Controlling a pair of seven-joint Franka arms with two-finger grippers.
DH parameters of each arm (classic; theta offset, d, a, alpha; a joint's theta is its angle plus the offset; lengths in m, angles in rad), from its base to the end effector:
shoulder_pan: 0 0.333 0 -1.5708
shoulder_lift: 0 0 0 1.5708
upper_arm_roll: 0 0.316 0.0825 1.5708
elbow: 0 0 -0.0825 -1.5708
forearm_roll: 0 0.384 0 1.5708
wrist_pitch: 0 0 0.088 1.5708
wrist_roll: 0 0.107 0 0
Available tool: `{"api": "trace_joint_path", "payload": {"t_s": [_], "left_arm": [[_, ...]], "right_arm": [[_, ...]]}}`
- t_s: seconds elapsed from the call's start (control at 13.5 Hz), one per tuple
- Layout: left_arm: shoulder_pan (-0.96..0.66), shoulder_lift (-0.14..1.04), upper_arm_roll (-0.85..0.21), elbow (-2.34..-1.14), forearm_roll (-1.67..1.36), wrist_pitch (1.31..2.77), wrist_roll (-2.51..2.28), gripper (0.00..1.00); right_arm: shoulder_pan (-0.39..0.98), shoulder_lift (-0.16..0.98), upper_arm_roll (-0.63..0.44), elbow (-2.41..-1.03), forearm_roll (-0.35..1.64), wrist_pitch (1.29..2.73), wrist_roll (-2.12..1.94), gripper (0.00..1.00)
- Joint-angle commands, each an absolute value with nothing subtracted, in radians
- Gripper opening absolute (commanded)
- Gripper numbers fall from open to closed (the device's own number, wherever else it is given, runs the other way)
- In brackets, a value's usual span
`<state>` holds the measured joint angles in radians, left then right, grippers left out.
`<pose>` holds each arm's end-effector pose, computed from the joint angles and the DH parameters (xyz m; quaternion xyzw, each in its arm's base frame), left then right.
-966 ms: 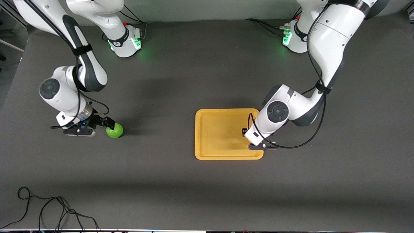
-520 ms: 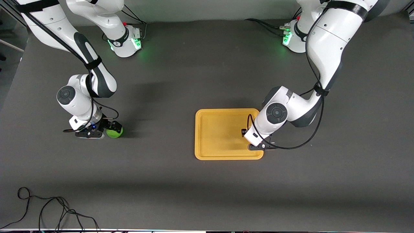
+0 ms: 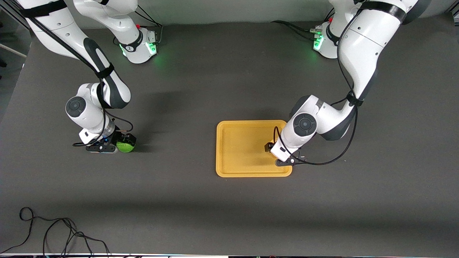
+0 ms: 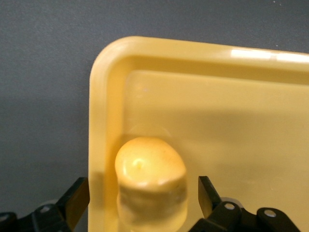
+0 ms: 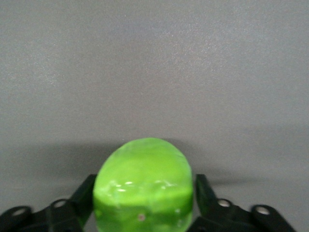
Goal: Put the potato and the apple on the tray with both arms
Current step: 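Carry the potato onto the tray while the right gripper reaches the apple, then release the potato and raise the left gripper while the right grasps the apple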
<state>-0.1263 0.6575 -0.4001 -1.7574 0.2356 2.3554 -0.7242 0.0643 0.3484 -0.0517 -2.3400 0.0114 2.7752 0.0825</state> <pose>0.5855 -0.3102 0.2173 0.9979 0.0527 -0.0206 0.0311 0.5247 0.0053 0.1940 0.9983 -0.0382 0.0439 0.0044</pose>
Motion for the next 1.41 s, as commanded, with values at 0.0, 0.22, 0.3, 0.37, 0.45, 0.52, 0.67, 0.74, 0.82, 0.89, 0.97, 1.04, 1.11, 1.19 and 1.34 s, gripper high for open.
{"api": "trace_joint_path", "payload": {"t_s": [0.0,0.22,0.3,0.37,0.45,0.52,0.67,0.74,0.82,0.89,0.97,1.04,1.11,1.19,1.34], "left_arm": [[-0.129,0.618,-0.396,-1.773,0.258,2.347,-0.756,1.0],[-0.106,0.524,-0.397,-1.756,0.256,2.19,-0.738,1.0],[-0.092,0.487,-0.399,-1.749,0.256,2.139,-0.735,1.0],[-0.075,0.442,-0.399,-1.747,0.256,2.09,-0.724,1.0],[-0.068,0.404,-0.399,-1.741,0.256,2.044,-0.712,1.0],[-0.049,0.37,-0.397,-1.733,0.253,2.002,-0.68,1.0],[0.026,0.313,-0.403,-1.72,0.241,1.935,-0.542,1.0],[0.069,0.281,-0.403,-1.717,0.227,1.899,-0.447,1.0],[0.113,0.243,-0.402,-1.721,0.185,1.847,-0.363,1.0],[0.153,0.2,-0.399,-1.727,0.122,1.794,-0.307,1.0],[0.204,0.158,-0.397,-1.735,0.092,1.758,-0.258,1.0],[0.237,0.123,-0.397,-1.746,0.081,1.741,-0.208,1.0],[0.265,0.092,-0.399,-1.765,0.078,1.738,-0.186,1.0],[0.278,0.048,-0.397,-1.801,0.077,1.741,-0.186,1.0],[0.288,-0.038,-0.39,-1.885,0.066,1.759,-0.184,1.0]], "right_arm": [[0.072,0.322,-0.057,-2.333,-0.002,2.723,0.083,0.53],[0.074,0.247,-0.054,-2.295,-0.002,2.596,0.077,0.5],[0.074,0.226,-0.054,-2.268,-0.002,2.535,0.072,0.5],[0.074,0.2,-0.054,-2.234,-0.002,2.452,0.071,0.5],[0.074,0.172,-0.054,-2.188,-0.002,2.36,0.069,0.5],[0.074,0.154,-0.054,-2.139,-0.002,2.27,0.064,0.5],[0.074,0.129,-0.055,-2.021,0.002,2.102,0.058,0.51],[0.074,0.124,-0.054,-1.943,0.002,2.012,0.058,0.5],[0.078,0.132,-0.052,-1.849,0.002,1.902,0.06,0.51],[0.095,0.146,-0.051,-1.766,0.002,1.825,0.072,0.5],[0.136,0.165,-0.052,-1.694,0.003,1.778,0.081,0.5],[0.178,0.175,-0.052,-1.645,0.003,1.767,0.121,0.51],[0.22,0.198,-0.052,-1.606,0.003,1.766,0.185,0.51],[0.277,0.225,-0.051,-1.562,0.011,1.761,0.257,0.51],[0.385,0.303,-0.052,-1.462,0.028,1.759,0.4,0.51]]}}
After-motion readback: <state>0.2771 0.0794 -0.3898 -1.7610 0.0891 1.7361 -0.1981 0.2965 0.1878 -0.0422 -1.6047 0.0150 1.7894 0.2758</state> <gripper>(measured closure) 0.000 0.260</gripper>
